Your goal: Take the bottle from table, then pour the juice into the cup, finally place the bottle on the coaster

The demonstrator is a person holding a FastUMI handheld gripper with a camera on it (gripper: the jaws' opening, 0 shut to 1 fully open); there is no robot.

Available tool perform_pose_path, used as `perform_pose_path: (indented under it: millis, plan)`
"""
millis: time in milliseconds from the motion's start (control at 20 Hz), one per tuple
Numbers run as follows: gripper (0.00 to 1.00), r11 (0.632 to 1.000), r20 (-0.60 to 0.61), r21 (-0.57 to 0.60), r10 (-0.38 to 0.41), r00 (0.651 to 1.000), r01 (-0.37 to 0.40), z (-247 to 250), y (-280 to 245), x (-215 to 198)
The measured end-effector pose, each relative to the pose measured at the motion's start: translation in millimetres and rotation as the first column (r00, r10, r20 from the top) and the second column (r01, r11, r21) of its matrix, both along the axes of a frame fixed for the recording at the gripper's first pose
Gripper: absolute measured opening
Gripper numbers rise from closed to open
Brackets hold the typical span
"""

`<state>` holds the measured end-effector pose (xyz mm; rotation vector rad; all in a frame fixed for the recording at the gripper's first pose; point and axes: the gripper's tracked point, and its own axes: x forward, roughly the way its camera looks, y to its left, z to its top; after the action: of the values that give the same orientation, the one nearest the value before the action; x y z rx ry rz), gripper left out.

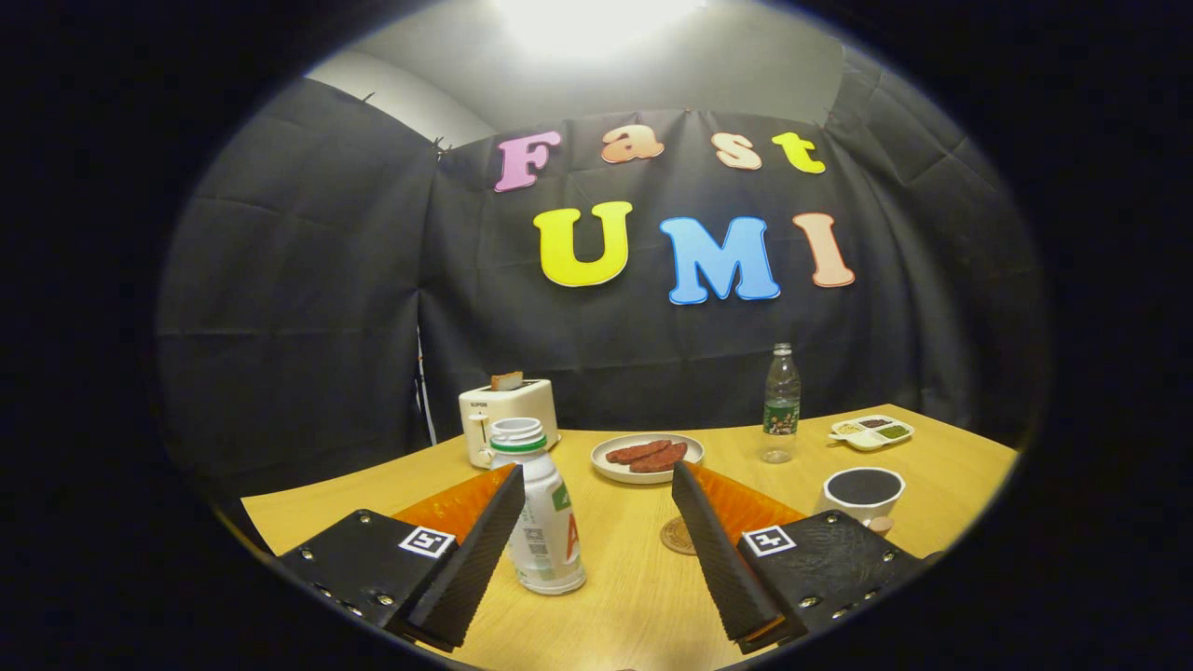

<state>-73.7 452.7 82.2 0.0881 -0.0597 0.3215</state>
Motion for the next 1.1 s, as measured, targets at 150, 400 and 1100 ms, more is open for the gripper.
perform_pose_path:
  millis: [150,400,1100]
  plan:
    - [0.96,1.000,-0.009,-0.020,0.020,1.000,-0.020,-9,20,3]
    - [0.96,0.999,-0.061,-0.045,0.005,0.998,-0.008,-38,41,30]
    - [0.67,1.000,-0.102,0.018,-0.003,0.995,0.004,-55,58,61]
